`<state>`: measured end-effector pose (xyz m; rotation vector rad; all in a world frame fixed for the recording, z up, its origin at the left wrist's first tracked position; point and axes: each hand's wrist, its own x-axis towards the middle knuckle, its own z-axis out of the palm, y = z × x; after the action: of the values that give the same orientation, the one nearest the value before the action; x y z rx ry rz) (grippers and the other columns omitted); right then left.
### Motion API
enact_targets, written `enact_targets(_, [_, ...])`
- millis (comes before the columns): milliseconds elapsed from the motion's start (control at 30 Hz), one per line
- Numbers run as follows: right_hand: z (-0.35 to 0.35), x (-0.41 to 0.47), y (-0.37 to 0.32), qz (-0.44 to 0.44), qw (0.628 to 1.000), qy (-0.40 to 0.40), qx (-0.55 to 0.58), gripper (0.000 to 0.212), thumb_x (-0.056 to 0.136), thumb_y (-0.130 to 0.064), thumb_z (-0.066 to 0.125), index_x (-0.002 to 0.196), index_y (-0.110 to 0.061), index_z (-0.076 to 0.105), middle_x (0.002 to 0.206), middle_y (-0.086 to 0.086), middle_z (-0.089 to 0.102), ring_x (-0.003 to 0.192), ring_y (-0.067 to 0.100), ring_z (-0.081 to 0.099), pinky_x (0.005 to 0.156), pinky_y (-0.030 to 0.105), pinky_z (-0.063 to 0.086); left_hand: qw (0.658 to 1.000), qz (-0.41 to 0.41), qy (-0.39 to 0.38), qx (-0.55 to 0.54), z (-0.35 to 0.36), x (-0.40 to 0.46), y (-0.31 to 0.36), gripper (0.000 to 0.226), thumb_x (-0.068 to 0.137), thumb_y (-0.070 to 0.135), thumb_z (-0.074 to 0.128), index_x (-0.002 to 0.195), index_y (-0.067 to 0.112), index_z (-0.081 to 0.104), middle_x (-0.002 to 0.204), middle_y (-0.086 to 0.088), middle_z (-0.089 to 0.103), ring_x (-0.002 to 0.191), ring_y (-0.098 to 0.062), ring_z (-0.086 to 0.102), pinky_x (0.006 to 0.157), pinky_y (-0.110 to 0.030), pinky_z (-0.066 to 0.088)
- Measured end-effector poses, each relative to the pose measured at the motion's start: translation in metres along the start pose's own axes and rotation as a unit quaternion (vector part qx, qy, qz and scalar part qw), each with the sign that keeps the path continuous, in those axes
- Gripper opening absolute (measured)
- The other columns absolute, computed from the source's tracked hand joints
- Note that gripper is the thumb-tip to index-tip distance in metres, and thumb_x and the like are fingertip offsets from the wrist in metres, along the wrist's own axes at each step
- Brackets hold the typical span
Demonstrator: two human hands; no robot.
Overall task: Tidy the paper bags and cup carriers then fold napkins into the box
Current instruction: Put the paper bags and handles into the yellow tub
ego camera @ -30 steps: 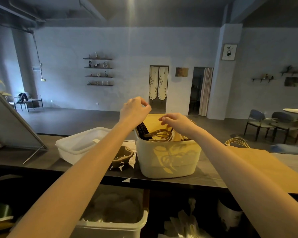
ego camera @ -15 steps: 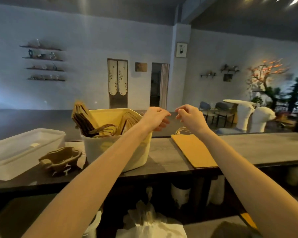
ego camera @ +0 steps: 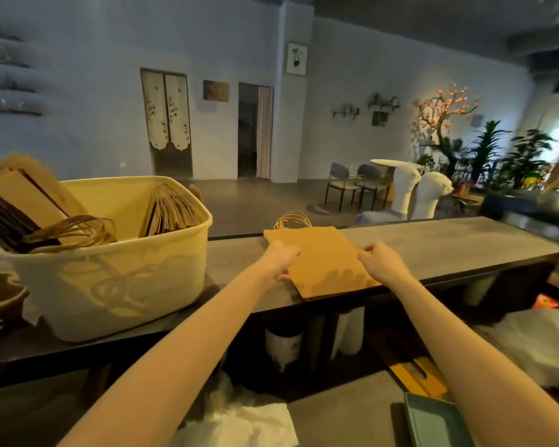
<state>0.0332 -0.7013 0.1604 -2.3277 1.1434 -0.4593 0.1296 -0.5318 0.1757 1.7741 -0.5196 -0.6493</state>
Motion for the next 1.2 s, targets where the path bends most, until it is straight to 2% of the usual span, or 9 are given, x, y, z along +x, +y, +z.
enact_targets(67, [0.007,0.007,0.011,0.044,0.998,-0.034,-0.031,0.049,0.095,-0.036,0.044,0.133,-0.005,0.041,0.130,0.014,0.050,0.114,0.032,0.051,0.091,0.038,0.045,1.000,-0.011,0.001,-0.007,0.005,0.009,-0.006,0.037,0.098,0.017,0.040,0.134,0.007,0.038,0.130,-0.011,0.047,0.103,-0.021,0.045,0.084,-0.032,0.039])
enact_targets(133, [0.014,0.012,0.020,0.070,0.995,-0.056,-0.037,0.057,0.094,-0.039,0.043,0.139,-0.005,0.032,0.133,0.016,0.047,0.117,0.033,0.049,0.099,0.043,0.042,1.000,-0.024,0.005,-0.004,0.010,0.016,-0.010,0.040,0.097,0.018,0.041,0.136,0.008,0.037,0.137,-0.010,0.043,0.114,-0.025,0.044,0.091,-0.035,0.039])
enact_targets(333, [0.018,0.014,0.025,0.088,0.993,-0.041,-0.064,0.053,0.094,-0.042,0.043,0.134,-0.007,0.035,0.133,0.015,0.047,0.121,0.033,0.046,0.100,0.043,0.036,0.998,-0.048,0.022,-0.025,0.017,0.030,-0.019,0.046,0.095,0.017,0.046,0.138,0.008,0.033,0.142,-0.011,0.037,0.127,-0.029,0.039,0.095,-0.037,0.040])
enact_targets(467, [0.012,0.016,0.028,0.115,0.990,-0.019,-0.076,0.048,0.094,-0.043,0.043,0.128,-0.008,0.040,0.131,0.016,0.047,0.123,0.034,0.043,0.104,0.045,0.030,0.996,-0.059,0.031,-0.067,0.015,0.035,-0.021,0.040,0.094,0.008,0.048,0.132,0.006,0.035,0.136,-0.013,0.041,0.119,-0.027,0.044,0.093,-0.035,0.041])
enact_targets(567, [0.014,0.017,0.024,0.135,0.990,-0.040,0.002,0.050,0.094,-0.040,0.047,0.129,-0.005,0.040,0.127,0.016,0.048,0.115,0.032,0.046,0.101,0.042,0.035,0.994,-0.061,0.085,-0.037,0.009,0.037,-0.026,0.040,0.094,0.004,0.047,0.131,0.002,0.033,0.128,-0.015,0.041,0.112,-0.026,0.044,0.089,-0.032,0.041])
enact_targets(667, [0.012,0.015,0.015,0.150,0.976,-0.088,0.129,0.050,0.097,-0.029,0.046,0.136,-0.001,0.034,0.129,0.017,0.044,0.100,0.026,0.042,0.085,0.032,0.037,0.994,-0.064,0.083,-0.037,0.005,0.037,-0.026,0.038,0.095,0.004,0.046,0.131,0.003,0.034,0.131,-0.015,0.042,0.119,-0.028,0.043,0.097,-0.036,0.039])
enact_targets(900, [0.010,0.004,0.012,0.164,0.953,-0.122,0.225,0.049,0.100,-0.034,0.040,0.139,-0.006,0.034,0.139,0.015,0.040,0.123,0.033,0.041,0.097,0.040,0.039,0.997,0.040,0.056,-0.037,-0.016,0.020,0.011,0.041,0.095,0.004,0.048,0.133,0.006,0.034,0.129,-0.015,0.049,0.108,-0.027,0.051,0.086,-0.036,0.045])
enact_targets(1033, [0.002,-0.007,-0.003,0.126,0.942,-0.064,0.303,0.049,0.100,-0.037,0.037,0.135,-0.004,0.038,0.130,0.016,0.047,0.112,0.031,0.046,0.088,0.041,0.040,0.989,0.126,0.069,-0.014,-0.033,-0.005,0.036,0.040,0.095,0.006,0.049,0.132,0.006,0.034,0.127,-0.013,0.049,0.102,-0.027,0.052,0.083,-0.037,0.046])
enact_targets(1200, [-0.018,-0.024,-0.038,0.051,0.939,-0.012,0.340,0.034,0.099,-0.031,0.037,0.112,-0.003,0.049,0.088,0.009,0.052,0.092,0.025,0.049,0.080,0.037,0.039,0.973,0.205,0.103,0.030,-0.068,-0.042,0.063,0.040,0.095,0.011,0.050,0.133,0.007,0.036,0.125,-0.011,0.051,0.111,-0.027,0.052,0.088,-0.037,0.045])
